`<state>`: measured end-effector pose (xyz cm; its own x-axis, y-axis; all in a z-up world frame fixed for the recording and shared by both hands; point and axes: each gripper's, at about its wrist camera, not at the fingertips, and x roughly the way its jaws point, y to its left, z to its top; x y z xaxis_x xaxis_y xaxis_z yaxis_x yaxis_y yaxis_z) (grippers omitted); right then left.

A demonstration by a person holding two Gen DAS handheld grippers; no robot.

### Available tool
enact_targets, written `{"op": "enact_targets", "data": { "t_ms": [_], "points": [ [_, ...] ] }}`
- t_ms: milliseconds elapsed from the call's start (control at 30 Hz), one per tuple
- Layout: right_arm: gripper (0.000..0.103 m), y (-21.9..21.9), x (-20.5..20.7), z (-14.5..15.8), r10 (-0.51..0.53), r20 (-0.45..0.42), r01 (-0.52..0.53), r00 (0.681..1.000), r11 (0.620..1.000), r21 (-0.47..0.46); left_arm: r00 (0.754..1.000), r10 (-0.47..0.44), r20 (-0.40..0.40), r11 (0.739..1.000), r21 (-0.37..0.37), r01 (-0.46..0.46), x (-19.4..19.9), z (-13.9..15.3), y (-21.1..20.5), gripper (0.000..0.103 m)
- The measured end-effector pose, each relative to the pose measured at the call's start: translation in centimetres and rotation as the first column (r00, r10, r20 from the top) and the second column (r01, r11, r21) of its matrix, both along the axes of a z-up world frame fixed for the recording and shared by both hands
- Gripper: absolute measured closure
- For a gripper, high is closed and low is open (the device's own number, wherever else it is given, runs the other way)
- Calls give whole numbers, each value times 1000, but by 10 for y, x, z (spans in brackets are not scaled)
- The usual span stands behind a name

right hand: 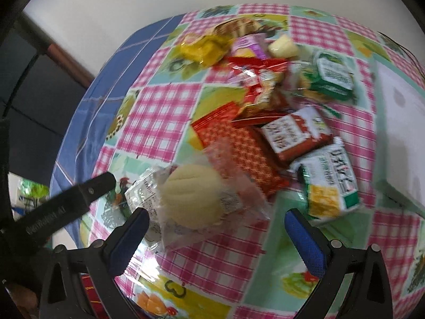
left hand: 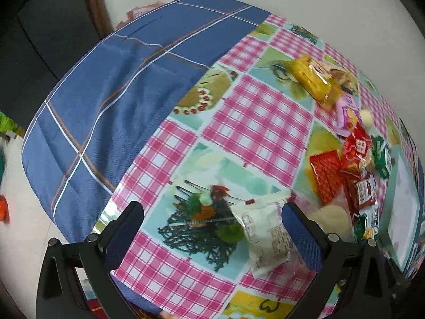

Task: Organize snacks
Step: 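Grasp the wrapped round bun with the right tool while the left tool grasps the white biscuit packet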

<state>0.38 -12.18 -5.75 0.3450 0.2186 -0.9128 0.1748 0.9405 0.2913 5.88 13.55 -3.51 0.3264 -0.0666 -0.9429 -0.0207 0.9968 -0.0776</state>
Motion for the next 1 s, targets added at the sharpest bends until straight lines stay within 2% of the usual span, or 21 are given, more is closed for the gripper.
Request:
{"op": "enact_targets", "data": {
  "t_ms": [500, 1000],
  "points": [
    [0, 34, 21, -23, 92, -12, -93, 996, 987, -129, 998, -8, -69, 1000, -6, 7, -1, -16, -6, 0],
    [9, 28, 8, -18, 69, -5, -69, 998, 995, -72, 986, -59, -154, 998, -24, 57, 2, -32, -30, 0]
  ]
}}
